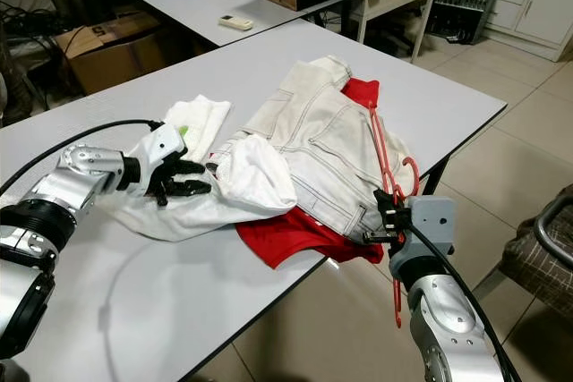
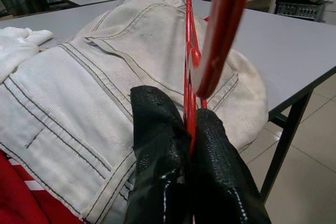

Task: Hang hanger

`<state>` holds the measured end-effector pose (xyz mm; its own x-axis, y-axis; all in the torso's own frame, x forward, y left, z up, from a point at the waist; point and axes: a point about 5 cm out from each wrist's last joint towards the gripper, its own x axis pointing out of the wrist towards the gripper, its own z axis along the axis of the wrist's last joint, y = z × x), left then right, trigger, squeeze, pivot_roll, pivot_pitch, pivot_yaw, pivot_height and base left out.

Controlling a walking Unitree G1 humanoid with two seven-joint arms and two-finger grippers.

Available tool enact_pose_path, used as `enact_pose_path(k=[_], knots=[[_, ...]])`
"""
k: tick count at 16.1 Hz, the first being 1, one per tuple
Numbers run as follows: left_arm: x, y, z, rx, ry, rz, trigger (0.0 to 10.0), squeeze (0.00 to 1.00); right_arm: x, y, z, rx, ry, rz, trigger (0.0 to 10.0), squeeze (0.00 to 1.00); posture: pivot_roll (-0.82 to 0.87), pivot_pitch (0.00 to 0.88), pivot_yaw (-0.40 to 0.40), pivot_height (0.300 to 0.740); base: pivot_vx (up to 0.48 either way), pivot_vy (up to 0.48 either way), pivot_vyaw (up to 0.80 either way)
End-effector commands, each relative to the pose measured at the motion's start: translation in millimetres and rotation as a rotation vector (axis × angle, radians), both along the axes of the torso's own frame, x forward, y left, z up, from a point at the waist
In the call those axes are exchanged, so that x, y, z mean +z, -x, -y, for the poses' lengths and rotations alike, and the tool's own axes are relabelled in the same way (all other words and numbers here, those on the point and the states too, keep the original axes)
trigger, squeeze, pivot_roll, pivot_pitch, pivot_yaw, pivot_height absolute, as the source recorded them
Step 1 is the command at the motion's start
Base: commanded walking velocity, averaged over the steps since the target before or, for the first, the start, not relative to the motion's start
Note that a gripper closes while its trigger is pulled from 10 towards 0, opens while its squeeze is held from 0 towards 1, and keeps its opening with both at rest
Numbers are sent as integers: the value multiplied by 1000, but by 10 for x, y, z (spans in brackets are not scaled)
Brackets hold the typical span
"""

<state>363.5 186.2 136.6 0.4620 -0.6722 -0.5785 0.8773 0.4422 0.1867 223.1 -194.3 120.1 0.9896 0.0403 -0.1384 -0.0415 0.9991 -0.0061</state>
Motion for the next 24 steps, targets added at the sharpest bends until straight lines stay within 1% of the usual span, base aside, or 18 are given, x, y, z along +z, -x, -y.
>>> enact_pose_path(k=[1, 5, 8, 9, 11, 13, 14, 15, 17, 18, 19, 20, 21, 22, 23, 24], knots=[[-52, 34, -25, -33, -45, -22, 0, 0, 11, -9, -35, 21, -2, -1, 10000, 0, -239, 0, 110, 719, 0, 0, 0], [-144, 67, -22, -58, -113, -25, 0, 0, 8, -14, -40, 28, -1, -3, 10000, 0, -241, 0, 106, 719, 0, 0, 0], [-140, 56, -9, -52, -109, -10, 0, 0, 5, -18, -37, 29, -1, -4, 10000, 0, -240, 0, 105, 719, 0, 0, 0], [-106, 26, 7, -26, -84, 29, 0, 0, 1, -10, -39, 28, -1, -6, 10000, 0, -241, 0, 108, 719, 0, 0, 0], [-35, -33, -3, 58, -25, 96, 0, 0, -9, 3, -45, 23, -5, -8, 10000, 0, -241, 0, 115, 719, 0, 0, 0], [-22, -44, 2, 85, 4, 120, 0, 0, -12, 4, -45, 20, -6, -9, 10000, 0, -241, 0, 116, 719, 0, 0, 0], [16, -70, 23, 119, 49, 156, 0, 0, -14, 4, -45, 20, -7, -9, 10000, 0, -239, 0, 115, 719, 0, 0, 0], [31, -79, 30, 128, 62, 165, 0, 0, -14, 3, -44, 20, -7, -9, 10000, 0, -239, 0, 115, 719, 0, 0, 0], [170, -146, 70, 169, 142, 234, 0, 0, -11, -11, -44, 22, -6, -8, 10000, 0, -236, 0, 112, 719, 0, 0, 0], [270, -180, 93, 185, 210, 266, 0, 0, -9, -16, -44, 22, -5, -7, 10000, 0, -237, 0, 112, 719, 0, 0, 0], [406, -202, 126, 169, 303, 312, 0, 0, -5, -19, -43, 21, -6, -6, 10000, 0, -238, 0, 113, 719, 0, 0, 0], [410, -197, 130, 153, 306, 303, 0, 0, -5, -17, -42, 21, -5, -6, 10000, 0, -238, 0, 113, 719, 0, 0, 0], [365, -166, 129, 101, 271, 253, 0, 0, -4, -13, -39, 20, -5, -6, 10000, 0, -238, 0, 113, 719, 0, 0, 0], [244, -93, 107, 5, 154, 200, 0, 0, -7, -7, -35, 19, -5, -7, 10000, 0, -238, 0, 113, 719, 0, 0, 0], [142, -23, 63, -93, -1, 202, 10000, 0, -7, -6, -33, 17, -5, -8, 10000, 0, -237, 0, 113, 719, 0, 0, 0], [135, 52, 74, -210, -15, 195, 10000, 0, -5, -5, -33, 16, -5, -8, 10000, 0, -239, 0, 114, 719, 0, 0, 0]])
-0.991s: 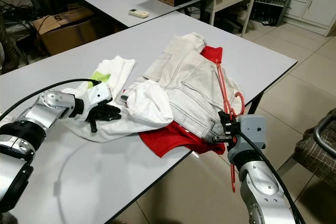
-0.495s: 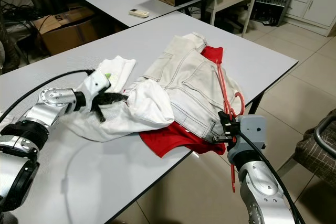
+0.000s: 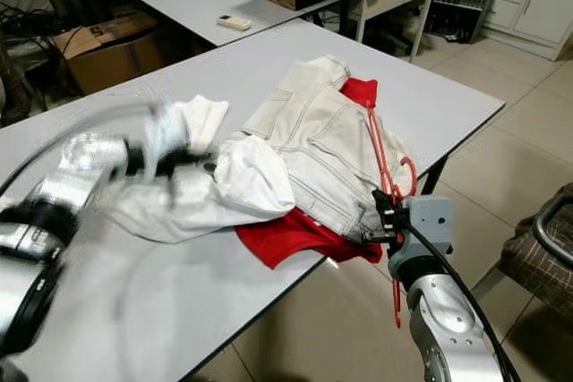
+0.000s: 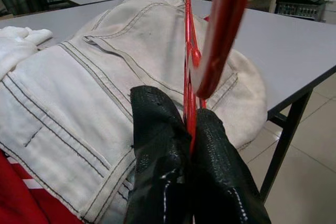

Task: Hang hanger

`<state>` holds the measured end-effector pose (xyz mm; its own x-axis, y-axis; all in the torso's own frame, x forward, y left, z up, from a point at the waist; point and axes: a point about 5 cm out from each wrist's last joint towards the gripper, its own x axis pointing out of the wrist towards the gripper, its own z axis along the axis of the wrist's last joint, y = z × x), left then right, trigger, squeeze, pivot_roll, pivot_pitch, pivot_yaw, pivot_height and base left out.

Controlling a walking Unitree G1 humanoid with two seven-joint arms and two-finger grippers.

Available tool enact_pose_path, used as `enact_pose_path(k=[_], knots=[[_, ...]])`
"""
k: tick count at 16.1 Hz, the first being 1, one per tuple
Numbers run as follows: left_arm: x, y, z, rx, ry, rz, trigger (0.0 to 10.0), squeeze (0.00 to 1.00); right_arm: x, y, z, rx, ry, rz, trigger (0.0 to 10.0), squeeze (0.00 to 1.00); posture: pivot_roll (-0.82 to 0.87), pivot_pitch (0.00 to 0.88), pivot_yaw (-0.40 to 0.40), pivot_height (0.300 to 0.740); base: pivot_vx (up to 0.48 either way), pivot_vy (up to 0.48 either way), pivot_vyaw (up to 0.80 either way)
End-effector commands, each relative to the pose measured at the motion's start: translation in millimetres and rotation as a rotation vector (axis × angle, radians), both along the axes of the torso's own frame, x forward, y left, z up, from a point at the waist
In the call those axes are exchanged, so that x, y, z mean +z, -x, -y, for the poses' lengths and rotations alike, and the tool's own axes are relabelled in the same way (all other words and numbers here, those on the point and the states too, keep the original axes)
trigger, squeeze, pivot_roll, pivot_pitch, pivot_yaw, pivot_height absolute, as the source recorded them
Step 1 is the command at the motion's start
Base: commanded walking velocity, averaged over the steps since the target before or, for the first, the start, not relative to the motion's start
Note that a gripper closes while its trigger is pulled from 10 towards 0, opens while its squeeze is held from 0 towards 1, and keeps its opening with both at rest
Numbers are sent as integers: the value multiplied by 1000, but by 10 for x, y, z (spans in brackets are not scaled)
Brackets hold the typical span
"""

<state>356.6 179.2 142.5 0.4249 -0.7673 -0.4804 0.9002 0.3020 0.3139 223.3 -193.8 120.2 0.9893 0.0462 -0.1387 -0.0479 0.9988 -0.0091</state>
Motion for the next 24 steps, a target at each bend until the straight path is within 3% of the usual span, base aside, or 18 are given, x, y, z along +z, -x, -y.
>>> enact_pose_path(k=[1, 2, 4, 7, 9, 12, 14, 15, 16, 17, 23, 24], knots=[[182, 6, 50, -101, 52, 54, 10000, 220, -3, -3, -21, 7, -8, -8, 10000, 0, -239, 0, 114, 719, 0, 0, 0], [244, 13, 49, -124, 58, 85, 10000, 1000, -4, 1, -16, 5, -8, -8, 10000, 0, -238, 0, 116, 719, 0, 0, 0], [359, 31, -3, -180, -60, 216, 10000, 1000, -8, 9, -20, 4, -10, -10, 10000, 0, -233, 0, 114, 719, 0, 0, 0], [447, 67, 37, -228, -52, 306, 10000, 1000, -13, 8, -31, 7, -12, -12, 10000, 0, -230, 0, 114, 719, 0, 0, 0], [412, 141, 86, -300, -86, 319, 10000, 1000, -10, 3, -30, 7, -13, -11, 10000, 0, -230, 0, 113, 719, 0, 0, 0], [309, 172, 99, -357, -223, 371, 10000, 1000, -8, 2, -33, 9, -12, -11, 10000, 0, -230, 0, 112, 719, 0, 0, 0], [291, 185, 136, -376, -251, 417, 10000, 1000, -5, 2, -29, 7, -12, -10, 10000, 0, -233, 0, 115, 719, 0, 0, 0], [289, 191, 184, -388, -253, 445, 10000, 678, -4, 2, -27, 5, -12, -9, 10000, 0, -233, 0, 115, 719, 0, 0, 0], [273, 195, 225, -398, -254, 453, 10000, 137, -4, 5, -28, 4, -12, -8, 10000, 0, -236, 0, 117, 719, 0, 0, 0], [257, 197, 249, -403, -256, 454, 10000, 0, -3, 6, -28, 4, -11, -8, 10000, 0, -236, 0, 117, 719, 0, 0, 0], [167, 202, 489, -427, -217, 503, 10000, 0, 3, 5, -14, 0, -9, -7, 10000, 0, -244, 0, 118, 719, 0, 0, 0], [178, 203, 504, -428, -205, 516, 8235, 0, 1, 8, -12, 0, -9, -8, 10000, 0, -244, 0, 116, 719, 0, 0, 0]])
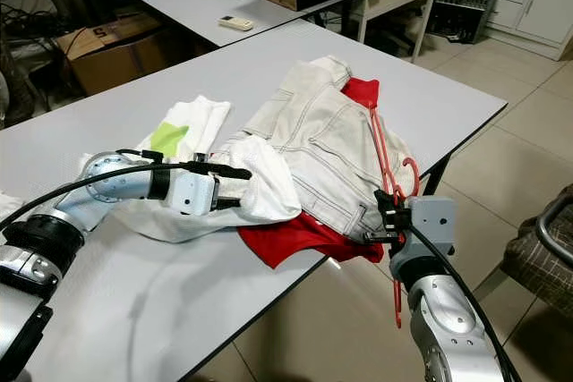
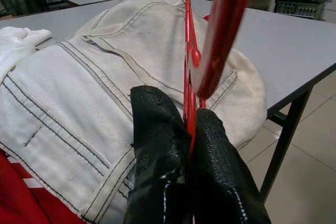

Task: Hang hanger

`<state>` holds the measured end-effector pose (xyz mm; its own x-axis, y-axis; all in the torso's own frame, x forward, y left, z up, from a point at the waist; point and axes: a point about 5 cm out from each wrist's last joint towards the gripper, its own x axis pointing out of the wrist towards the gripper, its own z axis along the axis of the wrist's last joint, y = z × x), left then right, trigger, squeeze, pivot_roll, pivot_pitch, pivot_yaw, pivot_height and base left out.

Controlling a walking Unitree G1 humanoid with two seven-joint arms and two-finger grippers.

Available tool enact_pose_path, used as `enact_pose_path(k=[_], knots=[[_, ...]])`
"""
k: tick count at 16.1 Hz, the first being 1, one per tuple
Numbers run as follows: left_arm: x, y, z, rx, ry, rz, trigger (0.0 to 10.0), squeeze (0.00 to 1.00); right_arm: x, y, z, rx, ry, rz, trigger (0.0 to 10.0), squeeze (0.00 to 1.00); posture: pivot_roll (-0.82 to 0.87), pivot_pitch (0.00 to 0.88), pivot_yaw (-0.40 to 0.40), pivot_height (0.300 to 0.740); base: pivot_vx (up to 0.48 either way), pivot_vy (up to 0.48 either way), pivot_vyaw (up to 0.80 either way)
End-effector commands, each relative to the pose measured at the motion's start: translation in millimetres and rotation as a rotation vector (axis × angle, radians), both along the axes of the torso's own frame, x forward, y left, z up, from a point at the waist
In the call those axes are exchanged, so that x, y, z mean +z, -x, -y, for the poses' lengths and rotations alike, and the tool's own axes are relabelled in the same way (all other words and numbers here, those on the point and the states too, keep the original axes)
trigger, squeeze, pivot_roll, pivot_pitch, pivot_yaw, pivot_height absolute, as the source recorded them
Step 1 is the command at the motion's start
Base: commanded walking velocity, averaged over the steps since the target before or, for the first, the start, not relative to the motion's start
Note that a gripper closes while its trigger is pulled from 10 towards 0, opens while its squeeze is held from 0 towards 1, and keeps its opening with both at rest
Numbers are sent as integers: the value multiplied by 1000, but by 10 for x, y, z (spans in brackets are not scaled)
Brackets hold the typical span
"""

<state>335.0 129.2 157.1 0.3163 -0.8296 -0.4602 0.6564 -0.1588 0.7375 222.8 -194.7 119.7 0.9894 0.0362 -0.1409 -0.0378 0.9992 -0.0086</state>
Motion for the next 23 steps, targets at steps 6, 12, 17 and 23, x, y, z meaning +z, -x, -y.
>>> enact_pose_path(k=[6, 12, 17, 23], knots=[[-76, 101, 19, -64, -6, -66, 0, 0, 8, -5, -16, 16, -3, -9, 10000, 0, -243, 0, 108, 719, 0, 0, 0], [-108, 166, 108, -47, 134, -138, 0, 0, 1, 10, -15, 21, 1, -14, 10000, 0, -247, 0, 107, 719, 0, 0, 0], [-158, 264, 139, -42, 203, -200, 0, 0, -6, 21, -15, 25, 2, -18, 10000, 0, -248, 0, 106, 719, 0, 0, 0], [155, 288, 271, -18, 522, -337, 0, 0, -7, 14, -17, 37, 8, -19, 10000, 0, -248, 0, 98, 719, 0, 0, 0]])
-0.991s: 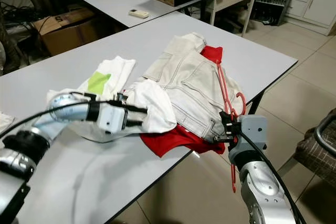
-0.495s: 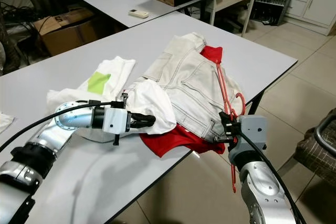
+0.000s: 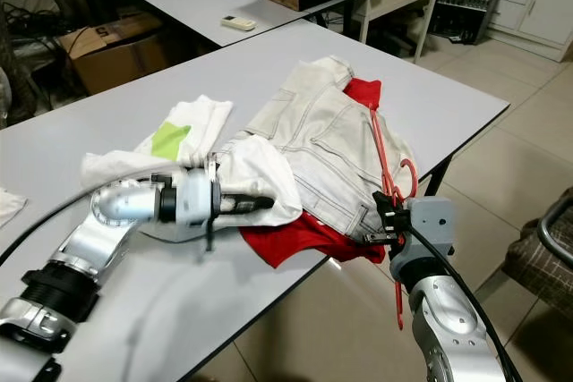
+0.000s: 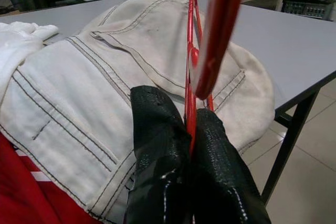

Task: Hang hanger

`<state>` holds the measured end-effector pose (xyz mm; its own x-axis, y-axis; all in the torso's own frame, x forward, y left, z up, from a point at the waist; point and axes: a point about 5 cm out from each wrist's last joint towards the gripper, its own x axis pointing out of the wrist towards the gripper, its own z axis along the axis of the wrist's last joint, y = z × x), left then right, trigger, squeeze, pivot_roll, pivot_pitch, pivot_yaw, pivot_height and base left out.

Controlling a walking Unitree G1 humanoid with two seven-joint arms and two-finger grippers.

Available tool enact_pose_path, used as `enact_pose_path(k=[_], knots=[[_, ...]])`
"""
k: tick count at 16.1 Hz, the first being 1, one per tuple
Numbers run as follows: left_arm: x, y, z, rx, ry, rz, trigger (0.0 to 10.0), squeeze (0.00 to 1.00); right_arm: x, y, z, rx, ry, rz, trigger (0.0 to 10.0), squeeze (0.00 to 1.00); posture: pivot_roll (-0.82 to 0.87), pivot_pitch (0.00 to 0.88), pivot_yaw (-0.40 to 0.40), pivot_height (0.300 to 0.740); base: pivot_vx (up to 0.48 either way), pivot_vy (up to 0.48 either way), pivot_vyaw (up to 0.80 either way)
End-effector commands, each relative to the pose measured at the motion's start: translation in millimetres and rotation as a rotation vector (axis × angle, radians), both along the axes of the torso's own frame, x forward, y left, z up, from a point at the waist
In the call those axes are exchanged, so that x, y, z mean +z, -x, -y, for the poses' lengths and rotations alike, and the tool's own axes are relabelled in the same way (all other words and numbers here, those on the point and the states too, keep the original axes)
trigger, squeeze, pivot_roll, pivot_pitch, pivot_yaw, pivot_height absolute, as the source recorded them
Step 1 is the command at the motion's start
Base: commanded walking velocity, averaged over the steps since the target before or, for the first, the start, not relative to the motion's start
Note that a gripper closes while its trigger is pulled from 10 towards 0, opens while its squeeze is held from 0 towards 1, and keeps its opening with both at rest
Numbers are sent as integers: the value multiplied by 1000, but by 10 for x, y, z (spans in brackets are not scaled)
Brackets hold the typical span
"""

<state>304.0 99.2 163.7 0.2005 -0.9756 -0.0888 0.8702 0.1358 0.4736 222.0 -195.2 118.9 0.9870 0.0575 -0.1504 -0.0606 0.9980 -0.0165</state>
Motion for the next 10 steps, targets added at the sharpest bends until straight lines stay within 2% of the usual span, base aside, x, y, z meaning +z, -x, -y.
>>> enact_pose_path(k=[1, 2, 4, 5, 6, 7, 8, 9, 10], knots=[[191, -43, 19, 16, 105, -20, 0, 0, 2, 2, -25, 17, 0, -10, 10000, 0, -248, 0, 98, 719, 0, 0, 0], [279, -94, 49, 54, 176, -34, 0, 0, 6, -3, -29, 19, 1, -8, 10000, 0, -248, 0, 98, 719, 0, 0, 0], [276, -188, -24, 121, 152, -28, 0, 0, 8, -11, -21, 17, 1, -7, 10000, 0, -253, 0, 100, 719, 0, 0, 0], [250, -256, -104, 189, 78, -4, 0, 0, 6, -6, -24, 17, 1, -7, 10000, 0, -253, 0, 100, 719, 0, 0, 0], [175, -335, -196, 262, -46, 18, 0, 0, 3, -5, -25, 16, 0, -8, 10000, 0, -250, 0, 100, 719, 0, 0, 0], [44, -397, -343, 322, -228, 5, 4863, 0, -2, -6, -30, 17, -1, -9, 10000, 0, -250, 0, 100, 719, 0, 0, 0], [-37, -397, -440, 317, -295, -86, 10000, 0, -6, -6, -38, 22, -3, -13, 10000, 0, -250, 0, 100, 719, 0, 0, 0], [-29, -369, -499, 280, -262, -194, 10000, 1000, -4, -13, -36, 22, -2, -12, 10000, 0, -249, 0, 102, 719, 0, 0, 0], [-15, -363, -550, 267, -230, -254, 10000, 1000, -4, -19, -34, 20, -2, -11, 10000, 0, -247, 0, 101, 719, 0, 0, 0]])
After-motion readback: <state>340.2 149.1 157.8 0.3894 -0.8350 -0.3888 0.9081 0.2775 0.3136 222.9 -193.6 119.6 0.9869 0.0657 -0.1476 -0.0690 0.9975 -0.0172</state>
